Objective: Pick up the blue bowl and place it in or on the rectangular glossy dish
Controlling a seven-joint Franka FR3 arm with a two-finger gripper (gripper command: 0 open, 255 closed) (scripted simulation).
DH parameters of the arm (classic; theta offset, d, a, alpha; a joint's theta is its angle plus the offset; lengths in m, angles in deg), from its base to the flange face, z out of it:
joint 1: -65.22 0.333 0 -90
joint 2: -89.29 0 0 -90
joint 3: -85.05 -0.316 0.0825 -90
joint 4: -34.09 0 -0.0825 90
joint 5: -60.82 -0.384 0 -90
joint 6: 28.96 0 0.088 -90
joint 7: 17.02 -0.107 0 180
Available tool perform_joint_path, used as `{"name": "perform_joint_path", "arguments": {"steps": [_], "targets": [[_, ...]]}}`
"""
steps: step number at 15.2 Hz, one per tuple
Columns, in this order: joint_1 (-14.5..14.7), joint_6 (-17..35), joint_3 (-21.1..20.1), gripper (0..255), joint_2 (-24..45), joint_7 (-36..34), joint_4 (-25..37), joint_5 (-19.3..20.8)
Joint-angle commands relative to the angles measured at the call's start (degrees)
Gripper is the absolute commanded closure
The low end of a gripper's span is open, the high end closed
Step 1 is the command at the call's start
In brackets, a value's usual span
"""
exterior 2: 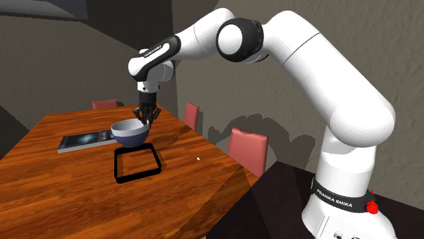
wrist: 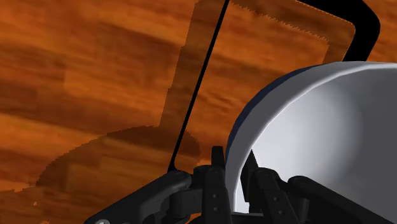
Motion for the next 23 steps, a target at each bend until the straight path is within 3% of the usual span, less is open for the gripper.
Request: {"name": "perform_joint_path", "arguments": {"steps": [1,9,17,18,23], "targets": [[0.0,1.2,0.0,255,0.6,0.1,-0.6,-0.1],[0.0,5.5,-0.2,255,3.6,0.6,-1.9,-0.3],[0.0,5.5,-0.2,255,3.6,0.6,-1.9,-0.3],[0.0,5.5,-0.2,0,3.7,0.6,-1.8,-0.3],[0.0,5.5,-0.2,0,3.7,0.6,-1.8,-0.3]]}}
